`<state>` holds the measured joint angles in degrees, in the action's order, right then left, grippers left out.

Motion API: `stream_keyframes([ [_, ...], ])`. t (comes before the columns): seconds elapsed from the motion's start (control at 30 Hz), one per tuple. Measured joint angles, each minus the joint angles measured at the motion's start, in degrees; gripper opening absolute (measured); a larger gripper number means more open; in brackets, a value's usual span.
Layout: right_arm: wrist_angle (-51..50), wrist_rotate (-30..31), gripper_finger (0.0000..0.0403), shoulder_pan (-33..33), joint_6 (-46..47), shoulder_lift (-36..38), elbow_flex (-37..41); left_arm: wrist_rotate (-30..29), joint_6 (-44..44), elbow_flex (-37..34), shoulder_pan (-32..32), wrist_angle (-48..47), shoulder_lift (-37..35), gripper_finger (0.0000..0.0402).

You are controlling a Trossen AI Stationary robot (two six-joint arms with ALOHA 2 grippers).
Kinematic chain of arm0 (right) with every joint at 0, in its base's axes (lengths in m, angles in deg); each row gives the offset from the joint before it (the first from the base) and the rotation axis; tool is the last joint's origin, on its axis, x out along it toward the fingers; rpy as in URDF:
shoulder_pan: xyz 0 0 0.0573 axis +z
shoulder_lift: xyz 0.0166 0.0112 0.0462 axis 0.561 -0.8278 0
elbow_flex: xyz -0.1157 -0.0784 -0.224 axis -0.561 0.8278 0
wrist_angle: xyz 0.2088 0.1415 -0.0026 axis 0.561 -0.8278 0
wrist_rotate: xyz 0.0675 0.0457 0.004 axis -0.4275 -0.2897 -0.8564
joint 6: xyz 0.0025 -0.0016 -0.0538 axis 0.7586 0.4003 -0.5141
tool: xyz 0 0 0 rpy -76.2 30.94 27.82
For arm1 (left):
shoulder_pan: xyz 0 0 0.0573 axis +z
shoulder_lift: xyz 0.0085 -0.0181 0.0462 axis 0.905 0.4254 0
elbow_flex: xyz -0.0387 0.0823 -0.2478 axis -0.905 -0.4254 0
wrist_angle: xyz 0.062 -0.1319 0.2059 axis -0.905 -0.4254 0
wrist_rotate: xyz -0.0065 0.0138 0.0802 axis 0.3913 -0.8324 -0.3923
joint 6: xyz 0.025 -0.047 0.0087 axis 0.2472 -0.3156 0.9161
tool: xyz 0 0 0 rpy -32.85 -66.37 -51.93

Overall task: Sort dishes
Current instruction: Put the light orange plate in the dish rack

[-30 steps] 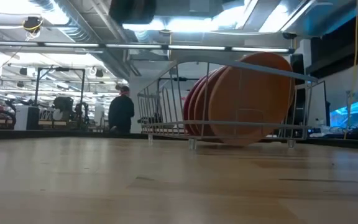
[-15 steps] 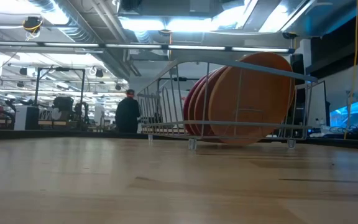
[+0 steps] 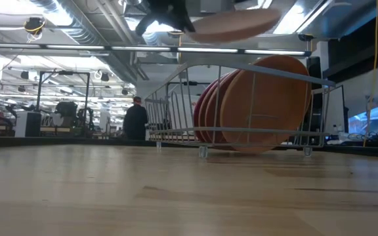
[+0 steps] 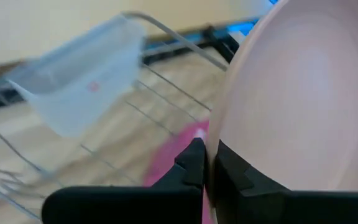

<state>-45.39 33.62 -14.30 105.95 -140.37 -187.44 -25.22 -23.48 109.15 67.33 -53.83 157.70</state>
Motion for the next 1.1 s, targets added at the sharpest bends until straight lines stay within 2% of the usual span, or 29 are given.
stream_keyframes([
  [0.13,-1.5,-0.3,0.0170,-6.1,-7.2,0.6,0.0,-0.5,0.0,0.0,4.8,1.2,0.0,0.0000],
  [0.2,-2.3,-2.6,0.0170,-10.2,-11.5,0.8,0.0,-0.7,0.5,0.0,7.0,2.7,0.0,0.0000],
  [0.4,-4.3,-21.0,0.0170,-25.6,-22.4,0.9,0.0,-5.8,4.9,0.0,10.7,9.2,0.0,0.0000],
  [0.6,-9.2,-31.2,0.0170,-40.0,-28.2,0.2,0.0,-14.0,7.2,0.0,10.6,10.5,1.2,0.0000],
  [0.7,-9.4,-38.1,0.0170,-45.7,-29.7,-0.9,0.7,-15.9,7.2,0.0,10.3,10.8,2.5,0.0000],
  [0.83,-8.3,-45.9,0.0170,-49.3,-32.4,-2.9,4.4,-16.0,7.2,0.0,9.3,11.1,4.8,0.0000],
  [0.97,-8.3,-46.1,0.0170,-51.0,-35.4,-5.4,8.1,-17.7,9.7,0.0,7.5,11.1,5.9,0.0000],
  [1.1,-8.1,-46.6,0.0170,-52.8,-36.5,-7.6,11.2,-22.1,14.6,0.0,5.6,10.7,6.0,0.0000],
])
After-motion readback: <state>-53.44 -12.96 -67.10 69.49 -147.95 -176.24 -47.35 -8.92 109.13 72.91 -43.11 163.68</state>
